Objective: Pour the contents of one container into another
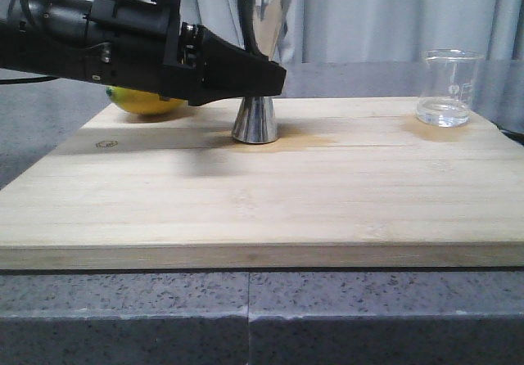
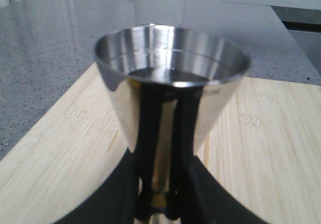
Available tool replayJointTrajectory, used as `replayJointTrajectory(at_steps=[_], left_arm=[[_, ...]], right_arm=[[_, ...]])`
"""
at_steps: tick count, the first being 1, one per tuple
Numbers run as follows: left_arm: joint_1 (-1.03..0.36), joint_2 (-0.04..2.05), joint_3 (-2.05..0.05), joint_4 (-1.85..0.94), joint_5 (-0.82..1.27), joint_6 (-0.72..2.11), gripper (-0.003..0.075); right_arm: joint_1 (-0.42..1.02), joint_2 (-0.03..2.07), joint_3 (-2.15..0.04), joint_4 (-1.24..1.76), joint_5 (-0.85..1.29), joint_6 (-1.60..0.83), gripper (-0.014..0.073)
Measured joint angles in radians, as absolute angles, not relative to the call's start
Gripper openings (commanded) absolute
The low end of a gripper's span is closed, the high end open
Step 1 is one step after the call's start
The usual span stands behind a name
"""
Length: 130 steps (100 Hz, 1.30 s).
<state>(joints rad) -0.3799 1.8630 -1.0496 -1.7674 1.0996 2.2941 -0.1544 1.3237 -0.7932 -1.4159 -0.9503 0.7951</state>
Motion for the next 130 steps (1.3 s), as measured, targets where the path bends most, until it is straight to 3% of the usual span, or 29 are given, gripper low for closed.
replayJointTrajectory(at_steps=[42,72,103,130], left_arm=[[-0.380,1.863,-1.050,-1.767,1.101,2.294,-0.0008],[-0.380,1.863,-1.050,-1.767,1.103,2.294,0.0154],[-0.380,1.863,-1.050,-1.771,1.107,2.294,0.0391],[-0.380,1.863,-1.052,-1.771,1.091,2.271,0.0435]], right_arm=[[-0.154,1.324,-0.793,-1.418,-0.949,0.795,0.0554],[-0.154,1.324,-0.793,-1.418,-0.949,0.795,0.0554],[-0.154,1.324,-0.793,-1.418,-0.947,0.795,0.0554],[-0.154,1.324,-0.793,-1.418,-0.943,0.795,0.0554]])
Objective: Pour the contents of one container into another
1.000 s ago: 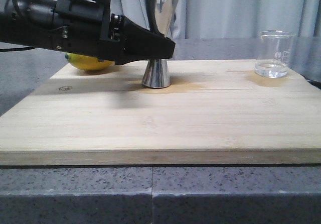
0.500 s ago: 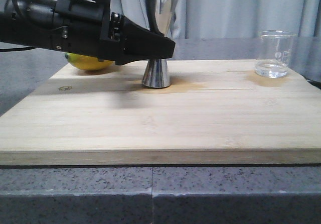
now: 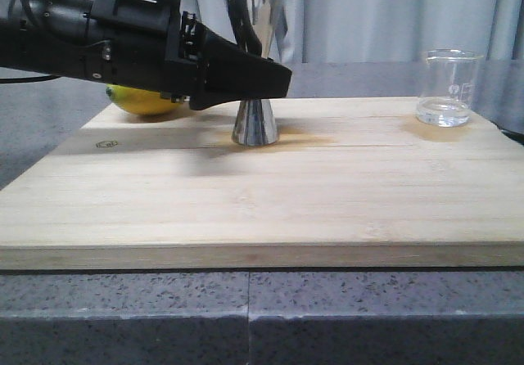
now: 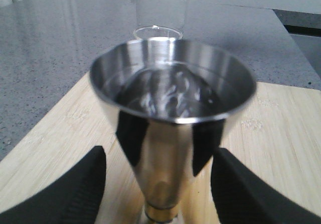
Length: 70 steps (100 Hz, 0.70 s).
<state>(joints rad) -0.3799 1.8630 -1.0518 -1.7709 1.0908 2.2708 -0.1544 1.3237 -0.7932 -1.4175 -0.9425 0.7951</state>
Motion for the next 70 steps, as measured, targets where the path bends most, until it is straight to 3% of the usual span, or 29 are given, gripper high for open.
replayJointTrajectory(at_steps=[44,70], left_arm=[[-0.380,1.745,-1.052,-1.613,0.937,2.085,0.0435],[-0.380,1.685,-1.052,-1.508,0.915,1.957,0.0435]], right_arm=[[-0.154,1.324,-0.793,-1.418,-0.910,0.842,0.0554],[-0.154,1.324,-0.818,-1.431,-0.828,1.087,0.0553]])
